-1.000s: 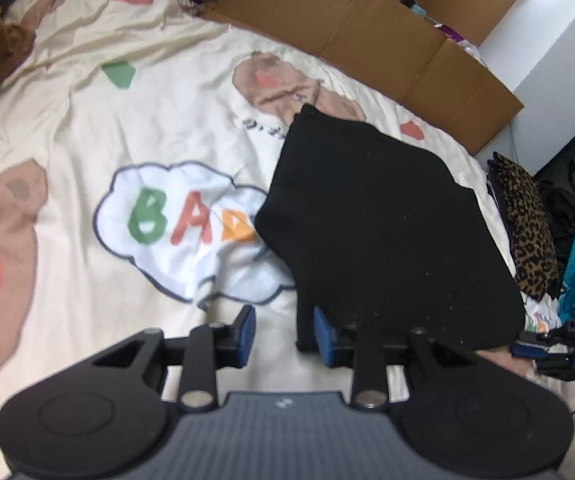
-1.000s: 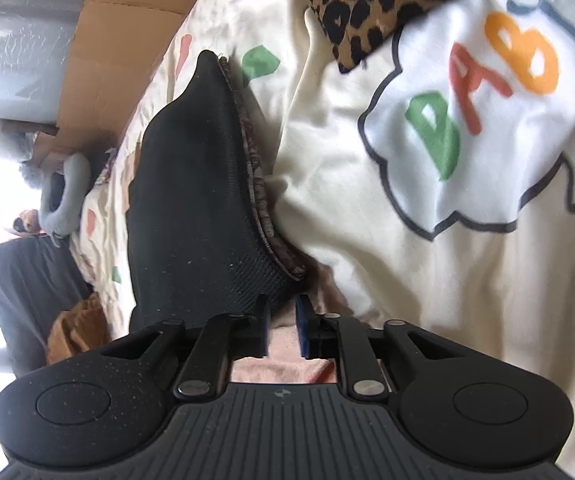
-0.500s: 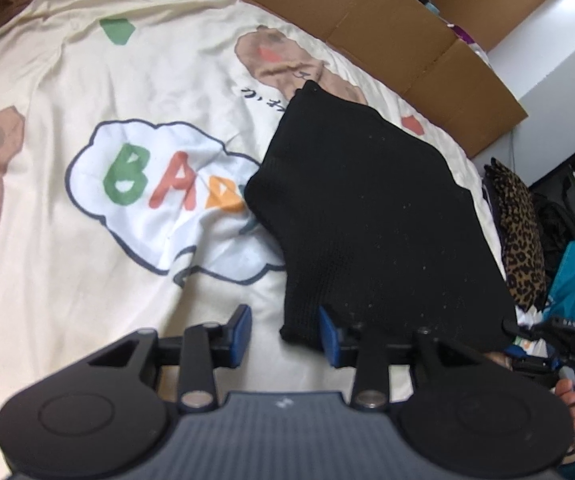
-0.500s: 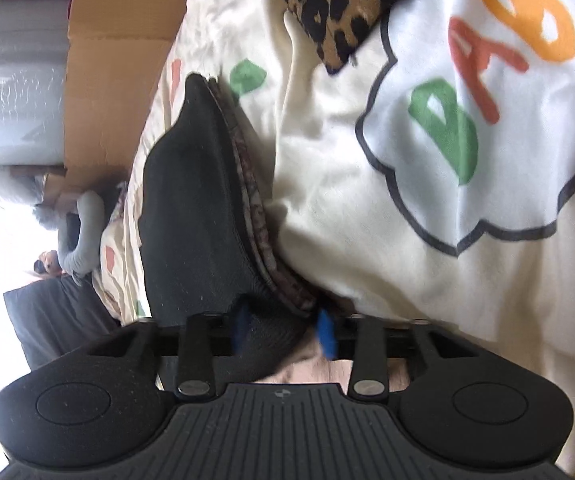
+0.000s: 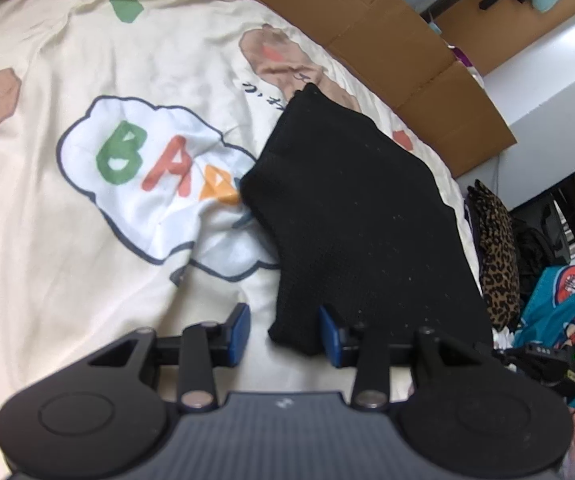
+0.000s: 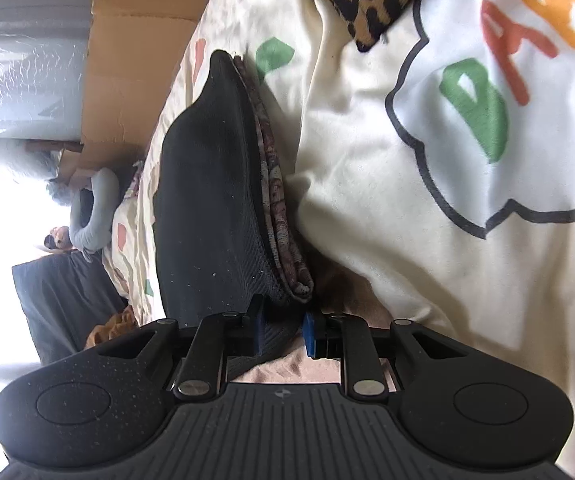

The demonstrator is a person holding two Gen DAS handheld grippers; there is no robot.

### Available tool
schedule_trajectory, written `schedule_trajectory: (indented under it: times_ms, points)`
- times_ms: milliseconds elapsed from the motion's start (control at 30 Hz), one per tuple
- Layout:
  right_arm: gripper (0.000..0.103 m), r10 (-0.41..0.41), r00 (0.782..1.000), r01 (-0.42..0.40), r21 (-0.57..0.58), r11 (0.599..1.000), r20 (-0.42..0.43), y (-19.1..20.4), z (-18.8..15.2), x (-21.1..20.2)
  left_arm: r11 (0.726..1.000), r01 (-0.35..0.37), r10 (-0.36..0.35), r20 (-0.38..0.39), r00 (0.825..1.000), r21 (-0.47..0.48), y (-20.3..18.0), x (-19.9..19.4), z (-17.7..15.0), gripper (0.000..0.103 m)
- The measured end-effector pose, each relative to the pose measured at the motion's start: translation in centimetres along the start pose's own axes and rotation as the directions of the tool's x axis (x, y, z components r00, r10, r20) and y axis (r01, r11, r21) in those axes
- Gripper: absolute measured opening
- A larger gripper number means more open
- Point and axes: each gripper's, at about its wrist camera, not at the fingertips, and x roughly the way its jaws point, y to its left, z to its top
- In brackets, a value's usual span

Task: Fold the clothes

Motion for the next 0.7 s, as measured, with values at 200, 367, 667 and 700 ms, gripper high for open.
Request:
schedule_trajectory:
  times_ms: [200, 367, 667, 700]
  points:
    - [0.019, 0.008, 1.0, -0.008, 0.016, 1.0, 0.012, -0.3, -0.2, 0.5, 0.998, 0.043, -0.044, -0.024, 0.999, -0.043, 0.3, 0.5, -0.2, 0.011]
    - [0.009, -0.011, 1.0, 0.011, 0.014, 1.0, 0.025, -0.1, -0.3, 0.5, 0.999, 0.024, -0.025, -0.039, 0.999, -0.027, -0.2, 0.5, 0.0, 0.005]
    - [0.007, -0.064, 0.998, 0.064, -0.074, 0.995, 0.008, 2.5, -0.3, -0.2, 0.998, -0.024, 0.027, -0.056, 0.998, 0.05, -1.9, -1.7, 1.1, 0.004]
    - [0.007, -0.069, 0.998, 0.069, -0.085, 0.994, 0.001, 2.8, -0.3, -0.3, 0.998, -0.03, 0.033, -0.056, 0.998, 0.055, -2.1, -2.0, 1.2, 0.004]
